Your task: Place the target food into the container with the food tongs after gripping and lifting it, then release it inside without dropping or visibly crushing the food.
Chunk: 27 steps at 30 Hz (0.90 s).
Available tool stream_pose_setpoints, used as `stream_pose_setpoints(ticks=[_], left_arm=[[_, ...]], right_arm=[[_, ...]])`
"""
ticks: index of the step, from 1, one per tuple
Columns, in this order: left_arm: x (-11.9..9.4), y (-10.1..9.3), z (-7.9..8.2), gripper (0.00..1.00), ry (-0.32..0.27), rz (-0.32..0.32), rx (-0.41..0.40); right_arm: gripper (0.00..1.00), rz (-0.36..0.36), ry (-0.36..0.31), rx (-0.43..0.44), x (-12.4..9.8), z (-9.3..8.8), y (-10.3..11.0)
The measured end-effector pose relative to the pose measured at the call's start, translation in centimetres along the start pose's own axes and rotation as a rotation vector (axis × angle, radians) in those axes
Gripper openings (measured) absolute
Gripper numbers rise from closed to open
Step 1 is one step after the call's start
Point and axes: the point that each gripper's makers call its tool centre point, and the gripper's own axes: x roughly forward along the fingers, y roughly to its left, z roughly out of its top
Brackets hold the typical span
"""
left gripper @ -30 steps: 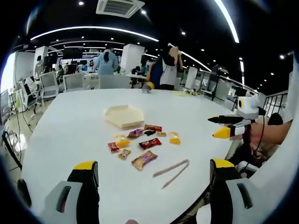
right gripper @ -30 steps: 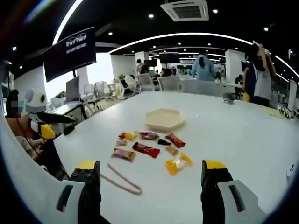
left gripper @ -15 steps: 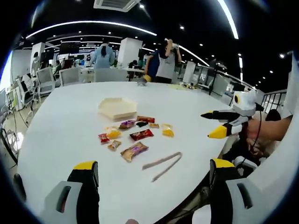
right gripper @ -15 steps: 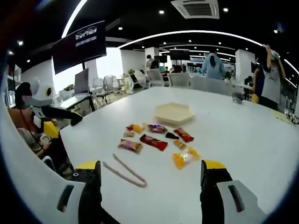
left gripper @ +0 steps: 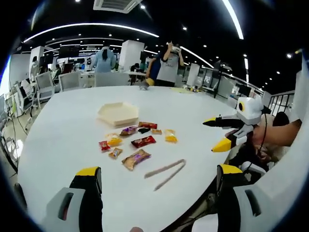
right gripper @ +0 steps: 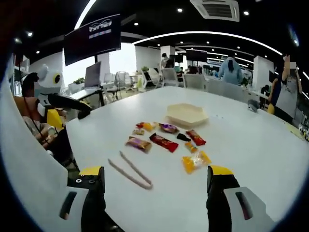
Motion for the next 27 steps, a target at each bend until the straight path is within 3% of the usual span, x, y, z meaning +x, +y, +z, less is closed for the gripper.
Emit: stream_pose_setpoints(ticks=[4, 6, 17, 20, 27], left_arm=[[-0.1, -0.1, -0.1, 0.99, 0.027, -0.01, 0.009], [-0.3, 0.1, 0.5, 0.99, -0.003, -0.001, 0.028], [-1.4, 0.4, -0.4, 0.99, -0.001, 0.041, 0.006], [-1.5, 0.6, -0.8, 0.99, -0.009, 0.059, -0.031], [-2.2, 0.2, -0.8, 0.99, 0.0, 0.066, 0.001]], right_arm=[[0.88, -0.014, 0.005, 0.009, 0.2, 0.0, -0.4], [0.88, -0.01, -0.015, 0.011, 0.3, 0.2, -0.4], [0.88, 0.009, 0.008, 0.002, 0.8, -0.3, -0.9], [0.88, 0.031, 0.041, -0.019, 1.1, -1.0, -1.0], [0.87, 0.042, 0.038, -0.015, 1.6, -1.1, -1.0]])
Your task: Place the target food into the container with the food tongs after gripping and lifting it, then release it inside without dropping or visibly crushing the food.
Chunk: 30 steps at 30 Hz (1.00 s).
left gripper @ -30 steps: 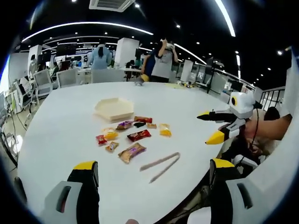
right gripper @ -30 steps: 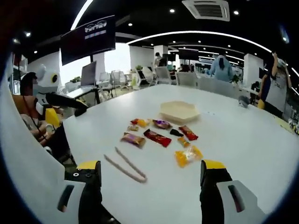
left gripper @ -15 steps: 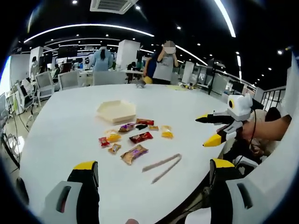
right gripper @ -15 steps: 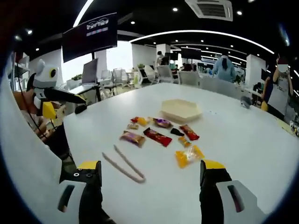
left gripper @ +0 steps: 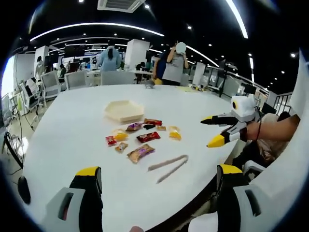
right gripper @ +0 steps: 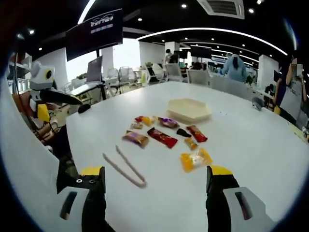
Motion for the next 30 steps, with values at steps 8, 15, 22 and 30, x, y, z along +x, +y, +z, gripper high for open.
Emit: stream_pose_setpoints(ticks=[8, 15, 22, 30], left_arm=[[0.5, 0.7, 0.3, 0.99, -0.006, 0.0, -0.016], [0.9, 0.7, 0.4, 0.99, -0.003, -0.005, 0.0], [0.7, 0.6, 0.3, 0.99, 0.008, -0.015, 0.004], [1.5, 0.8, 0.5, 0.99, -0.005, -0.019, -0.013]], right_arm=[[0.87, -0.009, 0.0, -0.007, 0.2, -0.2, -0.3], [0.87, -0.005, 0.014, -0.016, 0.3, -0.6, -0.4], [0.87, -0.018, 0.008, -0.001, 0.6, -0.5, -0.6], [0.87, -0.003, 0.011, -0.007, 0.3, -0.4, -0.1]])
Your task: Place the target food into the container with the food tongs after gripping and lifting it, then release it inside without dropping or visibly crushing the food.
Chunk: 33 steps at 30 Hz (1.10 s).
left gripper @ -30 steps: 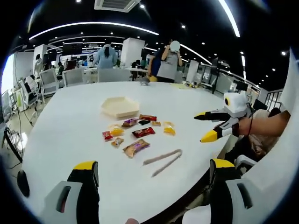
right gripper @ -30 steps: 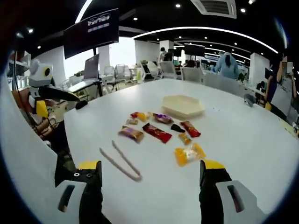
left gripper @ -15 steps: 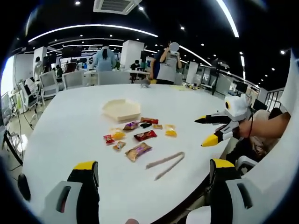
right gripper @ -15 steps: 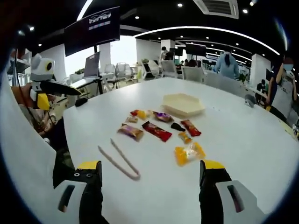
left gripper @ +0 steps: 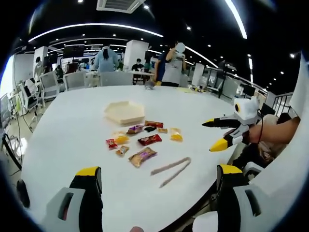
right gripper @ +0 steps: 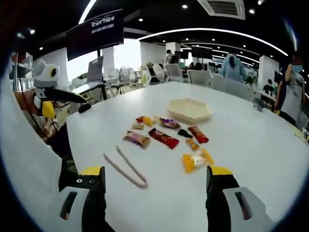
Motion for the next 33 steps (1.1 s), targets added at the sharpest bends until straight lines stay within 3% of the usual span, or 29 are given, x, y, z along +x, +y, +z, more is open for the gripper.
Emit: stream_pose_setpoints(ticks=[3, 6, 8, 11, 15, 17, 19, 22, 25, 28, 33], left_arm=[[0.3, -0.7, -0.1, 0.99, 0.004, -0.02, 0.004], [0.3, -0.4, -0.6, 0.99, 0.035, -0.02, -0.001], [0.3, -0.1, -0.3, 0.99, 0.019, -0.016, -0.003], [0.5, 0.5, 0.0, 0.99, 0.013, -0.004, -0.021], [0.9, 0.1, 0.4, 0.99, 0.014, -0.023, -0.026], [0.8, 0.2, 0.1, 0.99, 0.078, -0.021, 0.03], [0.7, 0.6, 1.6, 0.99, 0.025, 0.013, 0.069], [0.7, 0.7, 2.3, 0.99, -0.031, 0.011, -0.013], [0.8, 0.2, 1.4, 0.99, -0.01, -0.015, -0.025], [0.7, 0.5, 0.5, 0.99, 0.036, -0.003, 0.011], [0.4, 1.5, 0.9, 0.99, -0.011, 0.027, -0.008]], right_arm=[[0.87, -0.009, 0.006, 0.017, -0.1, -0.4, -0.4], [0.87, -0.025, 0.005, 0.051, -0.1, -0.3, -0.7], [0.87, -0.016, -0.007, 0.072, 0.0, -0.3, -0.5], [0.87, -0.012, 0.034, 0.049, 0.3, -1.1, -0.5], [0.87, -0.035, -0.005, 0.069, -0.1, -0.3, -1.1], [0.87, -0.044, -0.013, 0.123, 0.0, -0.2, -1.3], [0.87, -0.02, -0.028, 0.109, 0.2, 0.2, -0.5], [0.87, -0.013, -0.001, 0.054, 0.5, 0.1, -0.2], [0.87, -0.013, -0.001, 0.062, 0.4, 0.3, -0.2], [0.87, -0.023, 0.003, 0.075, 0.4, 0.5, -0.3], [0.88, 0.028, 0.011, 0.075, 1.0, 0.9, 0.3]])
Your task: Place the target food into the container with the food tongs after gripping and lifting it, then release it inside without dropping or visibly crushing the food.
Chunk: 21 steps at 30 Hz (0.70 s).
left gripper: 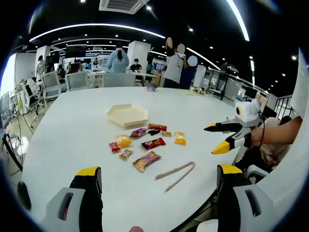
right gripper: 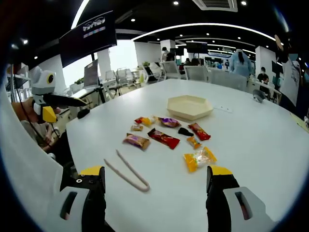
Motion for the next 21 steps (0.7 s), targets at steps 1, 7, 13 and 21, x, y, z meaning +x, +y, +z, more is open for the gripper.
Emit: stream_pose_setpoints(ticks=[1, 7, 13, 21], left_arm=[[0.0, 0.6, -0.2, 0.99, 0.005, 0.022, -0.002], [-0.5, 1.5, -0.3, 0.99, 0.022, 0.031, 0.004], [-0.2, 1.6, -0.2, 0.99, -0.021, 0.047, -0.059], [-0.1, 1.1, -0.9, 0.99, 0.007, 0.032, -0.043]], right_arm=[[0.88, 0.004, -0.003, -0.002, 0.0, 0.2, 0.0], [0.88, -0.005, -0.02, 0.014, -0.2, 0.7, -0.4], [0.88, 0.008, 0.009, -0.027, -0.1, 0.2, -0.3], [0.88, 0.01, -0.007, -0.045, 0.0, 0.2, -0.3]])
